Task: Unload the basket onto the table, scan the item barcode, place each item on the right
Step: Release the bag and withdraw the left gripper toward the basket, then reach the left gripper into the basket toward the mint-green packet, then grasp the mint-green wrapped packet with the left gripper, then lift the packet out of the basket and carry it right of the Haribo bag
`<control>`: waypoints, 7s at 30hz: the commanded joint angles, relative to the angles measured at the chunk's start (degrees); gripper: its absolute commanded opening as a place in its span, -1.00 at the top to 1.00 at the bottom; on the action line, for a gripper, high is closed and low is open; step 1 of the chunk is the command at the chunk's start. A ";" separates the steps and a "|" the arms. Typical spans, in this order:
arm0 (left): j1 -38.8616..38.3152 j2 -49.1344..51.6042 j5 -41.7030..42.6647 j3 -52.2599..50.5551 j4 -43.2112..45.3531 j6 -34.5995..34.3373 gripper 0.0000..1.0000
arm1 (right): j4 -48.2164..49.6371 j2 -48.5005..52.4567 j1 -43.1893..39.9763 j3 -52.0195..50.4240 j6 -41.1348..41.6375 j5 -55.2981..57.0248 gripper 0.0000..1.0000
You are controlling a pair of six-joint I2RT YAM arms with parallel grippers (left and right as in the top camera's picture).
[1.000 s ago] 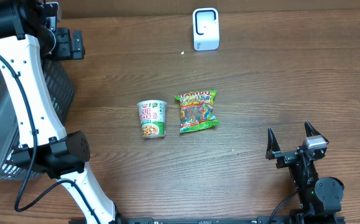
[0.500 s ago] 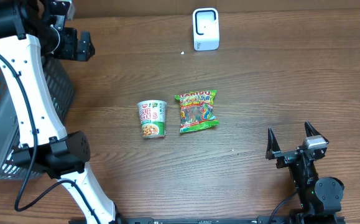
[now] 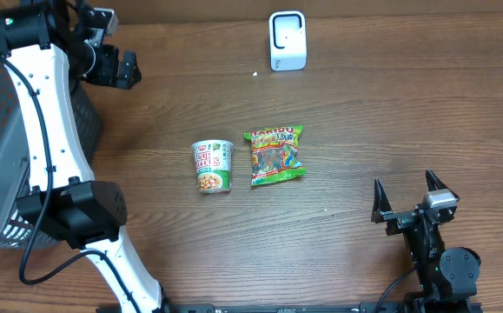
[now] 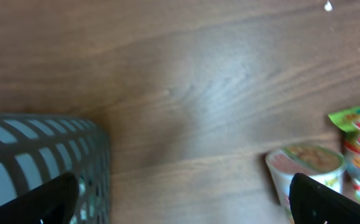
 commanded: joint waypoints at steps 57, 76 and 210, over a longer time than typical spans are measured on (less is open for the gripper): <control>30.53 12.90 -9.57 9.62 -6.93 -33.03 -1.00 | 0.28 -0.42 -0.37 -0.59 0.15 0.35 -1.00; 23.91 24.61 -15.19 9.46 -3.30 -36.87 -1.00 | 0.28 -0.42 -0.37 -0.59 0.15 0.35 -1.00; 19.10 -2.49 -4.76 38.07 -10.60 -32.24 0.92 | 0.28 -0.42 -0.37 -0.59 0.15 0.33 -1.00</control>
